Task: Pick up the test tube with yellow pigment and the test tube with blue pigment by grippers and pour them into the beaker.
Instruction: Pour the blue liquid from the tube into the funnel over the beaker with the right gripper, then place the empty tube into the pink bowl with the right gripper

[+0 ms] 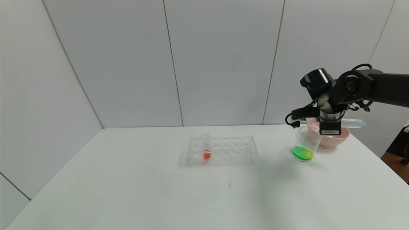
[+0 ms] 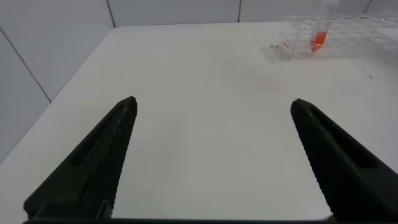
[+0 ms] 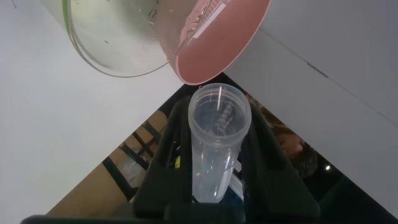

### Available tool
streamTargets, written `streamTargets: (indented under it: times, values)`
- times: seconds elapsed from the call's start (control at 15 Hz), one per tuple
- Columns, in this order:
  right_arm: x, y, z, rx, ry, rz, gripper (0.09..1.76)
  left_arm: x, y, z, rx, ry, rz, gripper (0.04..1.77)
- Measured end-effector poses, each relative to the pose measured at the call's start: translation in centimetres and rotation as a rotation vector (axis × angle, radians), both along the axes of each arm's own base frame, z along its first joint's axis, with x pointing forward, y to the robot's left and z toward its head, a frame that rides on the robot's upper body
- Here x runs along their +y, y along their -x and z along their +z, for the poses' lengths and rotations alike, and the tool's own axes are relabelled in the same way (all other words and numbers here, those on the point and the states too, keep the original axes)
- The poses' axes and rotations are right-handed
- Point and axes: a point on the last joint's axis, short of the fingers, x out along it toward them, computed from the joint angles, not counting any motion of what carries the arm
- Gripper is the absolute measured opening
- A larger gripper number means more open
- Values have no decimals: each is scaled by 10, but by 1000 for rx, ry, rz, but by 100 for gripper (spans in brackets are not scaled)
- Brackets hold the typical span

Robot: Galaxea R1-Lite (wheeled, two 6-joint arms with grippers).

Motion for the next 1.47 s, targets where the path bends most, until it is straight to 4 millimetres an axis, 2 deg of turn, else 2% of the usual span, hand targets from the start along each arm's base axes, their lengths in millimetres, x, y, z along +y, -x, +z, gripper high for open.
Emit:
streamTargets:
  times: [0.13, 0.33, 0.53, 0.67, 0.87, 1.0, 1.13, 1.27, 1.47]
  values:
    - [-5, 2, 8, -21, -31, 6, 51, 0, 0, 0, 0, 0, 0, 176]
    - [-22, 3, 27, -91, -258, 108, 51, 0, 0, 0, 0, 0, 0, 176]
    - [-39, 1, 49, -270, -667, 143, 51, 0, 0, 0, 0, 0, 0, 176]
    - [-41, -4, 66, -422, -961, 113, 51, 0, 0, 0, 0, 0, 0, 176]
    - [-39, -17, 82, -647, -1277, 32, 51, 0, 0, 0, 0, 0, 0, 176]
    - [-37, -22, 84, -710, -1432, -39, 51, 0, 0, 0, 0, 0, 0, 176]
    - [-40, -24, 77, -716, -1509, -125, 51, 0, 0, 0, 0, 0, 0, 176]
    - [-53, -24, 66, -724, -1531, -207, 51, 0, 0, 0, 0, 0, 0, 176]
    - [-80, -27, 57, -846, -1541, -187, 51, 0, 0, 0, 0, 0, 0, 176]
